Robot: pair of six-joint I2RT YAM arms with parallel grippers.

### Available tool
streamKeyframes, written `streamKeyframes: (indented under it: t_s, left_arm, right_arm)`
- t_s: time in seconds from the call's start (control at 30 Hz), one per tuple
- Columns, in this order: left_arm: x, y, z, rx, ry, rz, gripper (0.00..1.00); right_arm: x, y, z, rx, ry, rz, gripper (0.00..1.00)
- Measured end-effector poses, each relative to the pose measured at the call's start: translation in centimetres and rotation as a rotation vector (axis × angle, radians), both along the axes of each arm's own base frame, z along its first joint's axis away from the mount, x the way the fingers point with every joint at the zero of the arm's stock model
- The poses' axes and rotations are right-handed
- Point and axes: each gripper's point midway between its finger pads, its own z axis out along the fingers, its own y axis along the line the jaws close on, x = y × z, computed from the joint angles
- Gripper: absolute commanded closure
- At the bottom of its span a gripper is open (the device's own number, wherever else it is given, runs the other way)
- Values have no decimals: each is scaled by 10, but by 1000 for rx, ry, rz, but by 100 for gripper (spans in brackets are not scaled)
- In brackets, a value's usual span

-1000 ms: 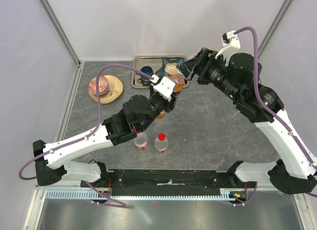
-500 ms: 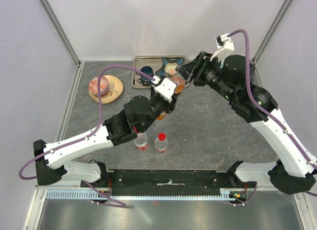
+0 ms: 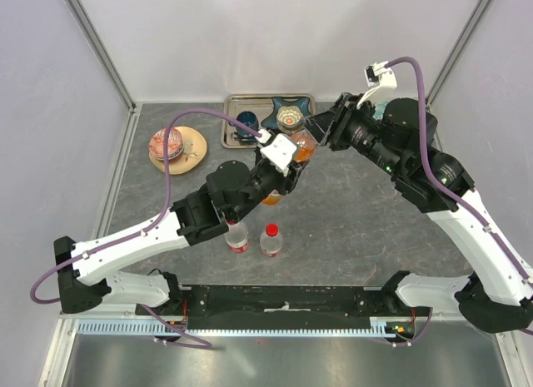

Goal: Unscrew the bottle caps

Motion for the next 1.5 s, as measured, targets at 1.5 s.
streamKeyframes:
  t_s: [1.5]
  left_arm:
    - [-143, 18, 62, -187, 340, -1349, 48]
  right_arm:
    - [-164, 7, 119, 210, -610, 706, 100]
